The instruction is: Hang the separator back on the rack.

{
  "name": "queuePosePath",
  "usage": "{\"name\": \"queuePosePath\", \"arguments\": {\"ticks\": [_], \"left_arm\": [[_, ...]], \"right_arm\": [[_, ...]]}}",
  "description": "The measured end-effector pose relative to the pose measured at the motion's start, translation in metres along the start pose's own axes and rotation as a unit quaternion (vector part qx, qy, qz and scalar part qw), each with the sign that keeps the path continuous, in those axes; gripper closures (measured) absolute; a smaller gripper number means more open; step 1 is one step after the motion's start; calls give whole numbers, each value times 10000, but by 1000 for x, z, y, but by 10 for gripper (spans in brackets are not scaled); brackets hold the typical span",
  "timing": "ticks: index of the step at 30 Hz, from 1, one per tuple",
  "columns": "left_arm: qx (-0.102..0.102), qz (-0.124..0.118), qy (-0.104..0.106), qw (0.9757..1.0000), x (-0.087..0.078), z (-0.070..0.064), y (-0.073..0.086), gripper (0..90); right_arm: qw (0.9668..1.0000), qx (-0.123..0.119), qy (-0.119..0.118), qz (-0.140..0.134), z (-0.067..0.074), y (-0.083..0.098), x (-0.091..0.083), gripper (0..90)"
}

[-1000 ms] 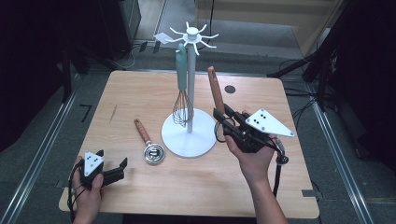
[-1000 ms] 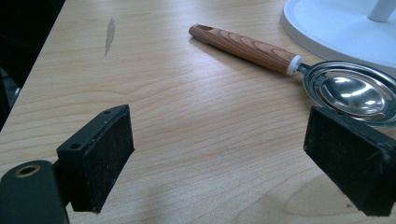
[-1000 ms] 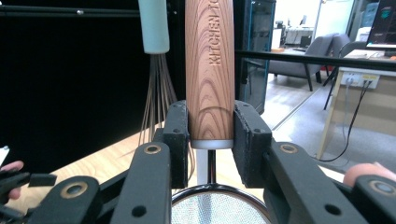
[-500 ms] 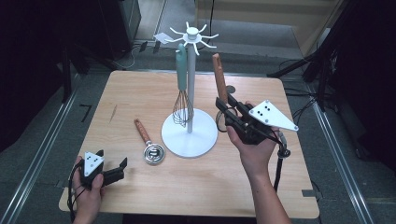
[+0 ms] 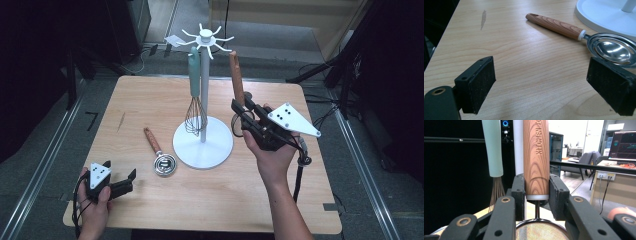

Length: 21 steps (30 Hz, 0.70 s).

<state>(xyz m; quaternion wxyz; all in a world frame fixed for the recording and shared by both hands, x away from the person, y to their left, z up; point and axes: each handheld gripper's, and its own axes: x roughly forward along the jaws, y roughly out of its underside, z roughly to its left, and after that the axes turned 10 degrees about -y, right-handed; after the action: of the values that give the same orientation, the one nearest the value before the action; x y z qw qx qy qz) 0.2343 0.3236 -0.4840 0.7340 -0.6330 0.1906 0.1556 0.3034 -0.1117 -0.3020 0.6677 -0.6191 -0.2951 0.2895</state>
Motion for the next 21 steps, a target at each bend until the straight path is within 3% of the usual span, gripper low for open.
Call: {"name": "queuePosePath", "arguments": {"ticks": [10, 21], "left_arm": [[-16, 5, -5, 10000, 0, 0, 0, 83], [-13, 2, 0, 10000, 0, 0, 0, 83]], "right_arm": [[10000, -15, 13, 27, -1, -1, 5, 709], [9997, 101, 33, -231, -2, -2, -1, 709]]}}
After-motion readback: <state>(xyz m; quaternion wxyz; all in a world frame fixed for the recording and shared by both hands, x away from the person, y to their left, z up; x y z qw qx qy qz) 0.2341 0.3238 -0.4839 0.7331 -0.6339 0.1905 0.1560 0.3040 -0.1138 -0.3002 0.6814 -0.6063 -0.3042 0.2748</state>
